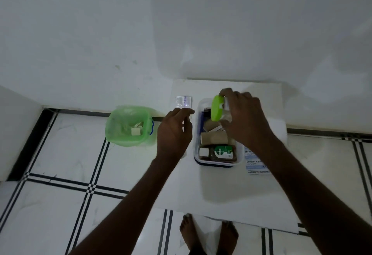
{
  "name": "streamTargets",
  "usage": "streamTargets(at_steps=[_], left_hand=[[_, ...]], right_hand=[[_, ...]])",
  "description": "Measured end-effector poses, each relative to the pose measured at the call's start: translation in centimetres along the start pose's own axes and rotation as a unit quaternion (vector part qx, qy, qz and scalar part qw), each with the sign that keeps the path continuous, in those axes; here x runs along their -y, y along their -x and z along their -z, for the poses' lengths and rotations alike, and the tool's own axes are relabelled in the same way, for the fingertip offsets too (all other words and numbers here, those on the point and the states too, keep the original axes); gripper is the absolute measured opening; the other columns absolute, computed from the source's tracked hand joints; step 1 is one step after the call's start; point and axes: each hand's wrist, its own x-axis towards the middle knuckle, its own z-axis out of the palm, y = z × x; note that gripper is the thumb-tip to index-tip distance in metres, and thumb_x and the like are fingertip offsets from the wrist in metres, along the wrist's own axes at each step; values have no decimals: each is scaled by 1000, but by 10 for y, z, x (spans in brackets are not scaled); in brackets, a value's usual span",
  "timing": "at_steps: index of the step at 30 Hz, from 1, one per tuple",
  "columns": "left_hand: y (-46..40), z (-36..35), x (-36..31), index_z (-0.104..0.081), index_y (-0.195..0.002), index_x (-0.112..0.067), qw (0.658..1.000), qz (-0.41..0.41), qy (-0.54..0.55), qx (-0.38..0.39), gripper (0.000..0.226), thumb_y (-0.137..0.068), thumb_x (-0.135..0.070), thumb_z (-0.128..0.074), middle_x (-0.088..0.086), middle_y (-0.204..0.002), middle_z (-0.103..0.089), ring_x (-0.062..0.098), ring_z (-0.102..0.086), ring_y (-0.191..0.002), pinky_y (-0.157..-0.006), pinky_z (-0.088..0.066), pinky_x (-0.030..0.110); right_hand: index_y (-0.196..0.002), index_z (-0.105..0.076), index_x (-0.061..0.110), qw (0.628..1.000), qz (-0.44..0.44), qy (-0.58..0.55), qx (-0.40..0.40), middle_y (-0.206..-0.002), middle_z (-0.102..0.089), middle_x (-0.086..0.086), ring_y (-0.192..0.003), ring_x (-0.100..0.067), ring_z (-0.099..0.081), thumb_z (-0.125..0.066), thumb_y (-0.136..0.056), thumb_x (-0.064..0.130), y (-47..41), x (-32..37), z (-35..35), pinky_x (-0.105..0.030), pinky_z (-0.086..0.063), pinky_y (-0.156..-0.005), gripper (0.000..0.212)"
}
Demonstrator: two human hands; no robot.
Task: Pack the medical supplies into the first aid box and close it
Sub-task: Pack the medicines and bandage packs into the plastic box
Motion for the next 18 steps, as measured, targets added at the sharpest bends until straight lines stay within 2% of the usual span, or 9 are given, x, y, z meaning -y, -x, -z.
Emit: streamTargets(at_steps=[5,7,9,11,13,15,18], left_hand=[[39,1,25,-67,-114,-18,993,116,-36,11,29,-89,-18,-52,2,-105,-68,25,-65,-94,-73,-57,42],[57,-3,34,-63,-123,-14,987,132,-83,35,34,-89,-21,-62,8,-109,-66,30,-61,-99,-76,-56,43],[71,-8,40,-58,-129,-10,982,131,-116,71,49,-85,-30,-70,12,-111,-63,32,-59,-99,-77,-54,43],[78,-13,45,-52,-135,-10,976,145,-124,105,61,-82,-34,-73,13,-116,-58,32,-57,-102,-79,-53,44],[81,-17,48,-47,-138,-12,973,159,-113,124,64,-82,-29,-71,11,-120,-55,31,-54,-106,-80,-55,44],[81,-16,48,-48,-136,-12,976,167,-82,110,60,-81,-21,-68,11,-119,-56,30,-55,-105,-79,-56,46],[82,-2,39,-54,-125,-12,982,187,-12,7,48,-80,-16,-68,8,-110,-60,28,-60,-96,-75,-56,44]], right_hand=[[-136,-53,15,997,23,-12,74,-125,-62,-14,-113,-36,-54,-76,-73,14,6,10,-45,-44,-41,-96,68],[-141,-50,15,996,10,-30,85,-132,-59,-14,-118,-37,-52,-75,-76,16,6,6,-51,-45,-40,-100,70],[-144,-47,15,994,-1,-48,95,-136,-57,-14,-124,-36,-49,-77,-77,20,6,3,-51,-46,-39,-105,73],[-144,-46,14,994,-3,-57,98,-139,-56,-14,-128,-35,-47,-79,-75,21,6,5,-48,-46,-37,-108,77],[-143,-47,12,994,-8,-63,91,-141,-55,-14,-130,-35,-46,-81,-74,21,7,8,-45,-47,-35,-111,77],[-140,-51,11,995,-15,-68,68,-139,-57,-14,-129,-36,-49,-79,-75,20,10,8,-38,-48,-37,-110,71],[-129,-60,11,995,-42,-94,-7,-126,-66,-12,-116,-33,-58,-72,-82,15,19,9,-23,-43,-43,-100,49]])
